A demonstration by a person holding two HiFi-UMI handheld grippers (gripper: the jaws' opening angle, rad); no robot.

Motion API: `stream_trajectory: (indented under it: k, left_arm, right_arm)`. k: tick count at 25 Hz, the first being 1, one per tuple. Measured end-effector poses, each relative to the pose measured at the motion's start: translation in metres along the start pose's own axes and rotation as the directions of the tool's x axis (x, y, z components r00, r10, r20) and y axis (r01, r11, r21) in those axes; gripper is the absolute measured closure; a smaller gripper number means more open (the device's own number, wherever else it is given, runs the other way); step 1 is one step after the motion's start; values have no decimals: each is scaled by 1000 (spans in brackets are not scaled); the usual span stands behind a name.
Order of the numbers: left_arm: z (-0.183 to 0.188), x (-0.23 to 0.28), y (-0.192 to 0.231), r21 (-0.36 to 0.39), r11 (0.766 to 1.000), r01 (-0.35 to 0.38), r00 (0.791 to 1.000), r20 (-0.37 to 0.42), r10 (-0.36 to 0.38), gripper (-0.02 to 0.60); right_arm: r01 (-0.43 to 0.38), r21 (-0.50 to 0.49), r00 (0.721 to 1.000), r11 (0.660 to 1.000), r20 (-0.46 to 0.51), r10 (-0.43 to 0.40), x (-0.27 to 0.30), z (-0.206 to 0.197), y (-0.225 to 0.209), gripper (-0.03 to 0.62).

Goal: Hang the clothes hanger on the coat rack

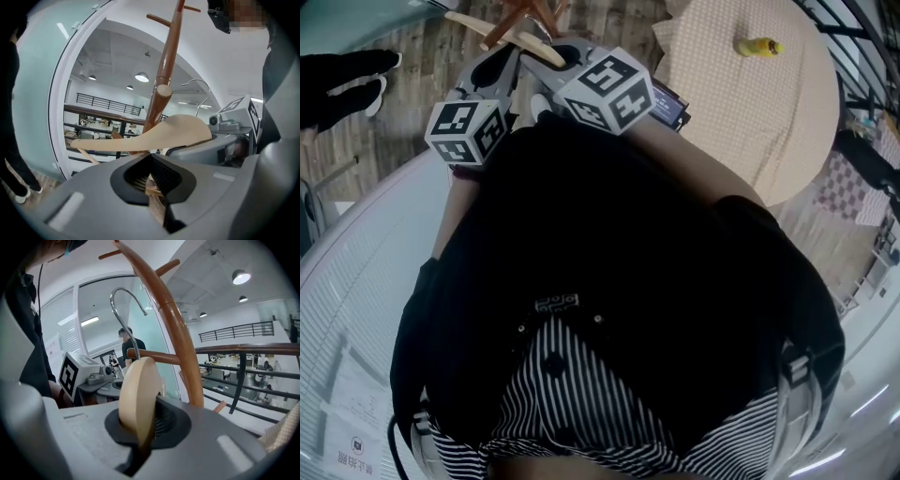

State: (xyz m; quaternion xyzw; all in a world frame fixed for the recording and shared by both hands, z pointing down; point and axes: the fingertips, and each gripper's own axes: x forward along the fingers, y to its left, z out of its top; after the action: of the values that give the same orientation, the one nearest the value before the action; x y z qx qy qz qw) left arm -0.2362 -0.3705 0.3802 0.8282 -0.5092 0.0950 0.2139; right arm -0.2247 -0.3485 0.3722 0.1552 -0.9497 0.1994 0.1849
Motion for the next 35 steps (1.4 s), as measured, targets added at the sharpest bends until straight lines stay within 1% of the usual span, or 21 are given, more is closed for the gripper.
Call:
stream_trajectory:
  k: [7, 11, 17, 21, 28, 35]
  left_arm:
    - [2, 12, 10, 5, 999, 41, 999, -4, -41, 578]
    - [-1, 9, 22, 82, 995, 51, 999, -21, -50, 578]
    - [-15, 4, 41, 77, 991, 112, 993, -37, -109, 578]
    - [-17, 14, 48, 75, 985, 153, 987, -58, -149, 578]
    - [-19, 31, 56, 55, 968, 245, 964, -122, -237, 578]
    - [-19, 43, 59, 55, 958, 282, 950, -153, -271, 578]
  right_arm:
    - [38, 20, 999, 999, -14, -38, 9, 3, -13, 592]
    - [45, 35, 999, 998, -17, -44, 23, 3, -11, 592]
    - [61, 63, 998, 996, -36, -59, 47, -7, -8, 592]
    - [78, 79, 996, 994, -58, -74, 54, -8, -17, 592]
    - [93, 105, 990, 990, -114, -81, 63, -9, -34, 592]
    - [123, 117, 986, 985, -131, -107, 67, -9, -44, 592]
